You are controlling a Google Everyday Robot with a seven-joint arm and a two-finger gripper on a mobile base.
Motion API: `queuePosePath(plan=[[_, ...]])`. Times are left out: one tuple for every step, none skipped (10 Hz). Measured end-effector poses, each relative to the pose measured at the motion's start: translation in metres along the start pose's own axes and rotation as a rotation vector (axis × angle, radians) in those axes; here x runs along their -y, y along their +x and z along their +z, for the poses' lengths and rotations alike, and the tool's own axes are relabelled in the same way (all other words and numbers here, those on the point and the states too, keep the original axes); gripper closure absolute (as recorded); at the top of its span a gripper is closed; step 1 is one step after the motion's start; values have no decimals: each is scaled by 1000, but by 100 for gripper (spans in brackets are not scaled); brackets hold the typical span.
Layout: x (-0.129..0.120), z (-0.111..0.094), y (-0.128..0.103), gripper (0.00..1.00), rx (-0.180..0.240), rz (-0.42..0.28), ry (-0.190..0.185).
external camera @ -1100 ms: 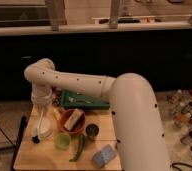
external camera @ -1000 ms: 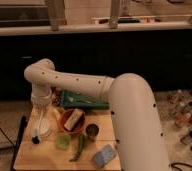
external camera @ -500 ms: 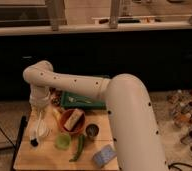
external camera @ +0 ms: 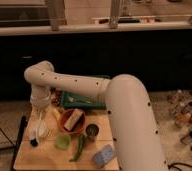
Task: Place brush in paper cup
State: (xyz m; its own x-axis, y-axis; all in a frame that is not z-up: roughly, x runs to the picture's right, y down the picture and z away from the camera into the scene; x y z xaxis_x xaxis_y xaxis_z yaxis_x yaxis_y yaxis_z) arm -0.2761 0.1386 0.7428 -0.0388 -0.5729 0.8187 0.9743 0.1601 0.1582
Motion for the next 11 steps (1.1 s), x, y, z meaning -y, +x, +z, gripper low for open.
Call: queuePosePath(plan=[[-1, -1, 1, 100, -2, 3, 1], [-2, -4, 2, 100, -3, 7, 4], [-1, -6, 2, 100, 2, 8, 8], [-1, -8, 1, 100, 8, 7, 10], [-3, -10, 1, 100, 14, 7, 12], [-5, -13, 0, 100, 24, 8, 13], [-4, -13, -1, 100, 32, 3, 19], [-2, -14, -3, 100, 42, -3, 21], [-1, -13, -4, 100, 52, -8, 24], [-1, -12, -5, 100, 59, -11, 25], [0, -11, -6, 100, 68, -16, 29]])
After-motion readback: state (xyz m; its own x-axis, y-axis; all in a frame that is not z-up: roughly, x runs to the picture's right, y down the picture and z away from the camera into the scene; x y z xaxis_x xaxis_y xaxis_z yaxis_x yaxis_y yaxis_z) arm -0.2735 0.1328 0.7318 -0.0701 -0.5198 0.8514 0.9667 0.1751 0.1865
